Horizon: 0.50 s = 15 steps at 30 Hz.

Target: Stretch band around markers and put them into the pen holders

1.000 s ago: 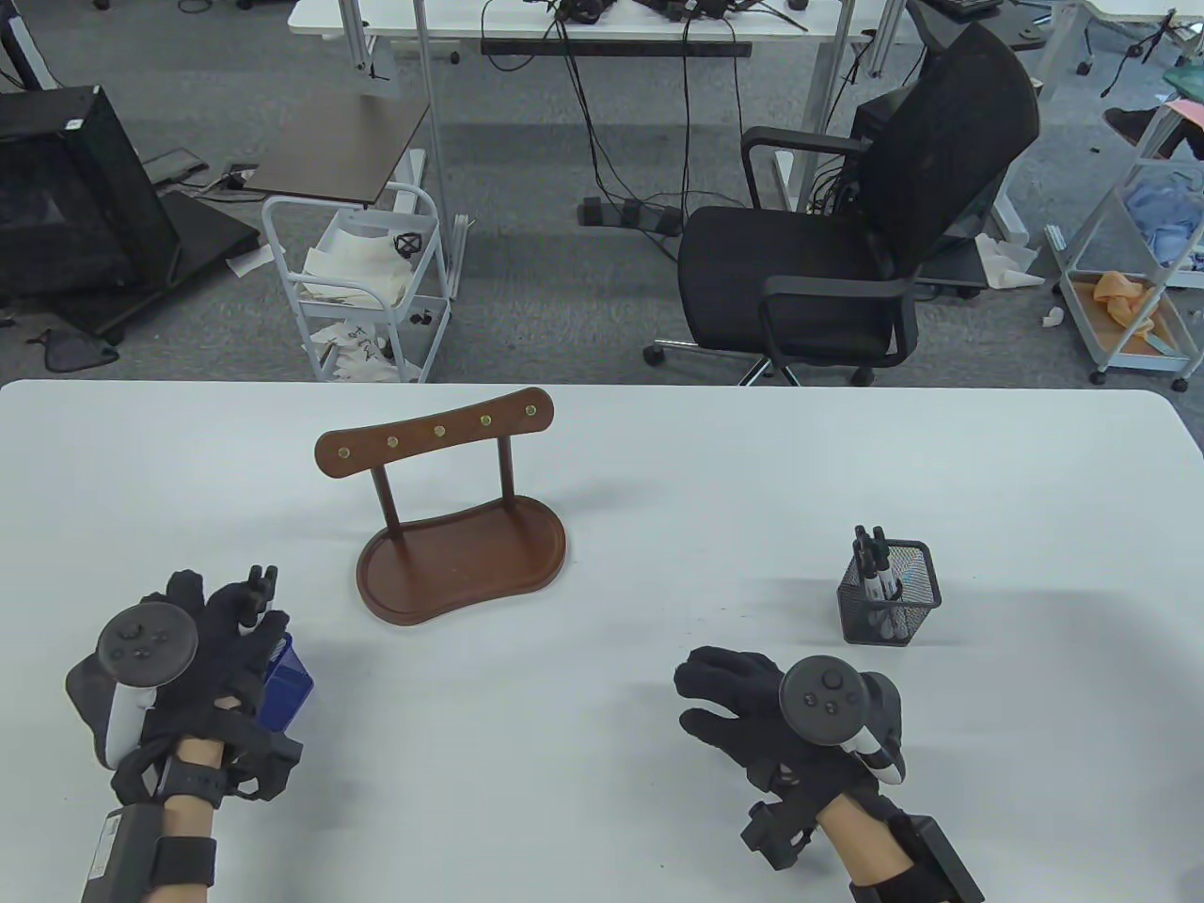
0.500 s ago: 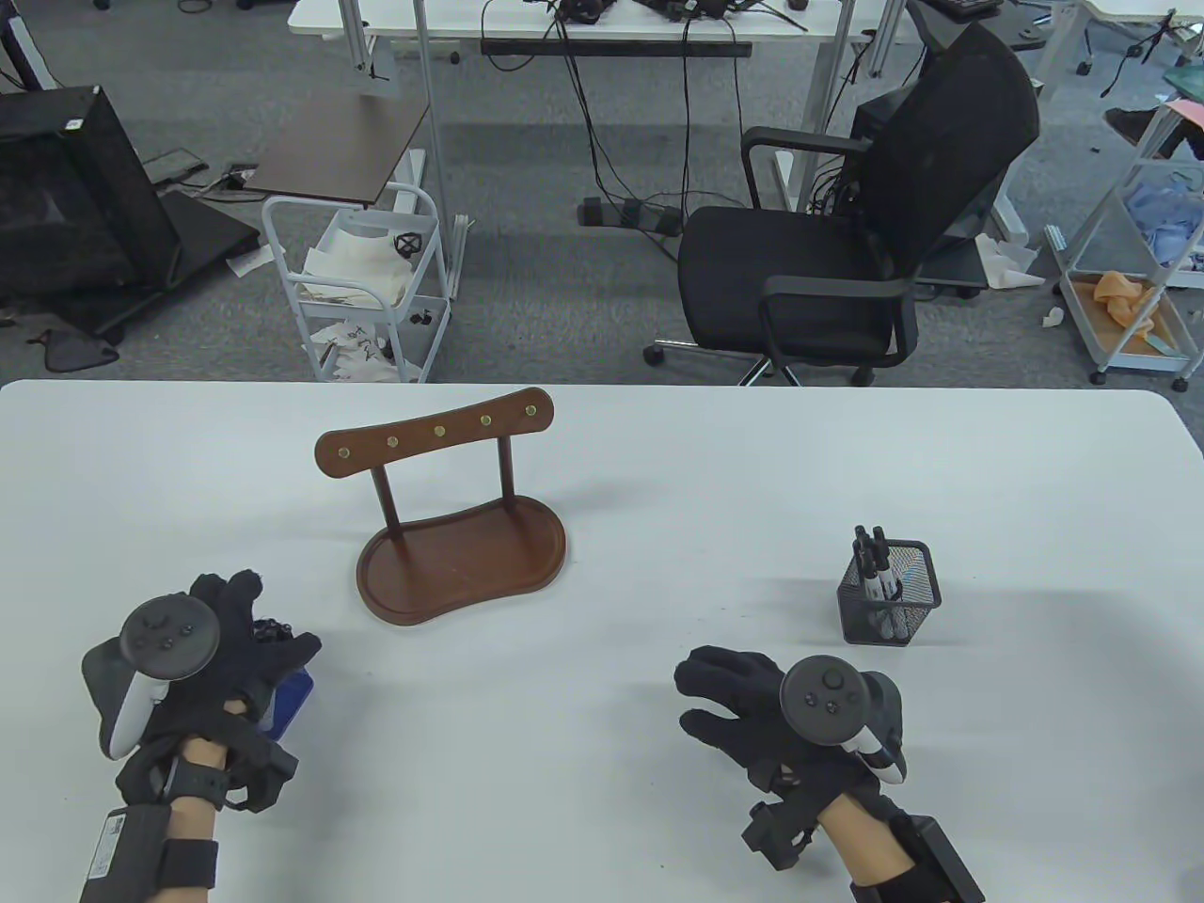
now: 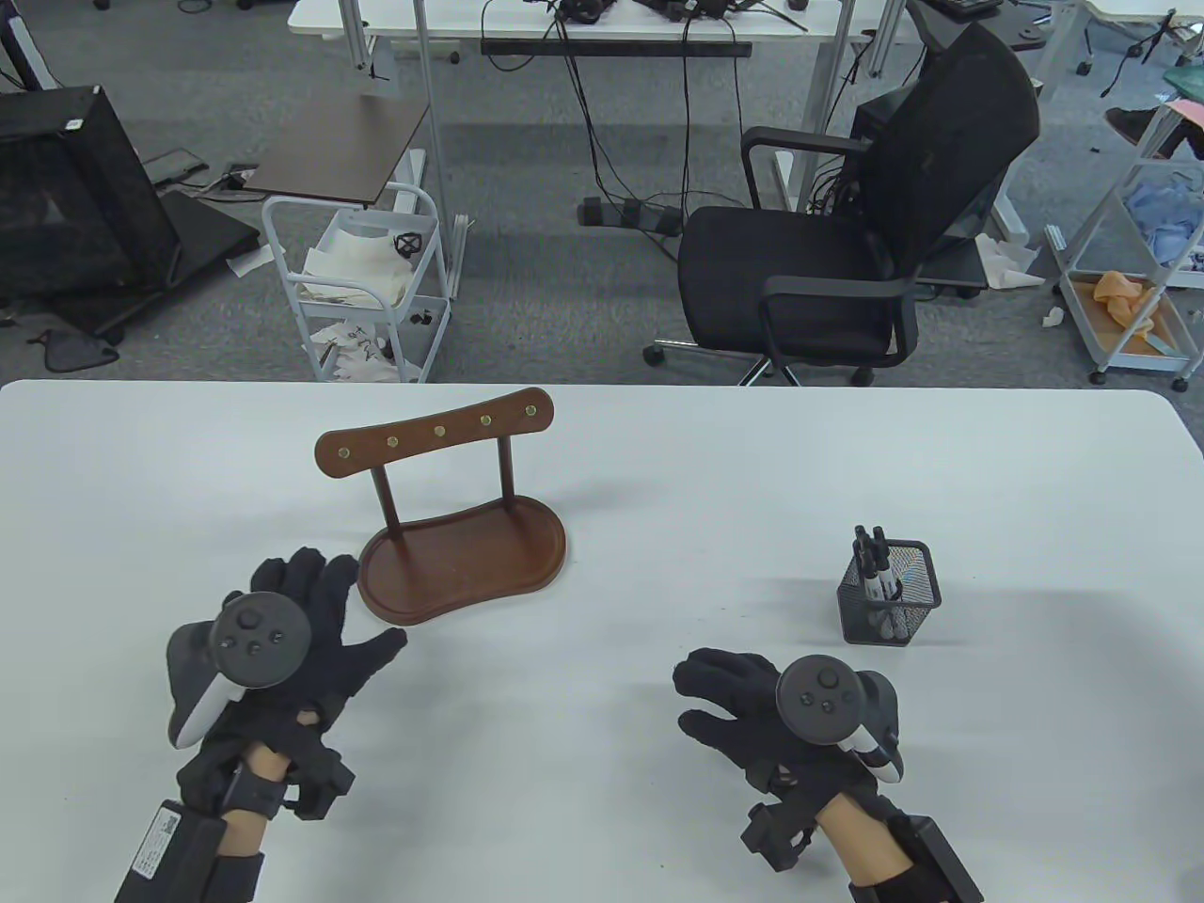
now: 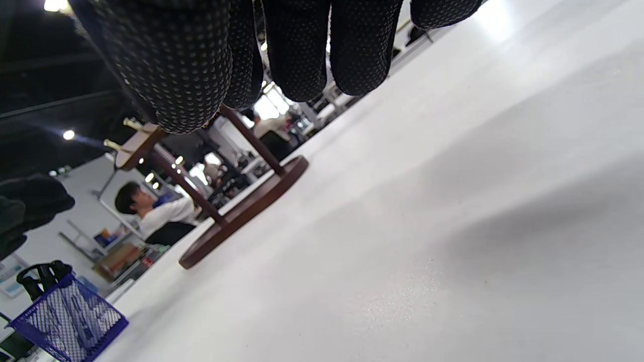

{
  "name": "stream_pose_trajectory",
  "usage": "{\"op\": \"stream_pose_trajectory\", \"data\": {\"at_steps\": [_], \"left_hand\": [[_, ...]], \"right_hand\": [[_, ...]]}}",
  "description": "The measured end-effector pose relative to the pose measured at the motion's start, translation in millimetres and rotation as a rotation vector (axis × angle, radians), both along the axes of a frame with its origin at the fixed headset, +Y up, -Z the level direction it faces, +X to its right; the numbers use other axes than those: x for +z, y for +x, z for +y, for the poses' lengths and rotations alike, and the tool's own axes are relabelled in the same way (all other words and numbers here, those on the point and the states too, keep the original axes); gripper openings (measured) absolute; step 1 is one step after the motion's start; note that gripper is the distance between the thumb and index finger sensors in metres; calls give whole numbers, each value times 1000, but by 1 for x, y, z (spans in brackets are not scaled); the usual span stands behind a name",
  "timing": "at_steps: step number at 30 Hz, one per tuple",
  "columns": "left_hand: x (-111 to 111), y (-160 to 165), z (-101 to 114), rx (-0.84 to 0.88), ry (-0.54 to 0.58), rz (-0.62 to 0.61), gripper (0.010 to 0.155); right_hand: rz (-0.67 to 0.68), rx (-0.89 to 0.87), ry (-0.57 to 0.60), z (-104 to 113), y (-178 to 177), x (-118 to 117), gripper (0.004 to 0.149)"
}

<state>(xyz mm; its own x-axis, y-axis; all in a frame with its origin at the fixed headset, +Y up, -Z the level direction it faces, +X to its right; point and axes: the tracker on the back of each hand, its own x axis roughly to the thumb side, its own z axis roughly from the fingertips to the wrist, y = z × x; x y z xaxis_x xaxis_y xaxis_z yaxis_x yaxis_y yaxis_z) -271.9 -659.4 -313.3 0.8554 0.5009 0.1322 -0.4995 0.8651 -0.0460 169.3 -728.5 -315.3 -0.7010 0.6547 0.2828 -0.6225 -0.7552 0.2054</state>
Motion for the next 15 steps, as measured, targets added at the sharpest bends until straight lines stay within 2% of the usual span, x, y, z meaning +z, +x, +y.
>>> {"op": "stream_pose_trajectory", "data": {"at_steps": [8,15], "left_hand": [[1,78,-16,-47,30,-184,90],[2,109,-43,-62,0,-258,90]], "right_hand": [[-2,18,-12,-2,-3,0,55],[-13,69,-30,-10,-11,-1,64]]}}
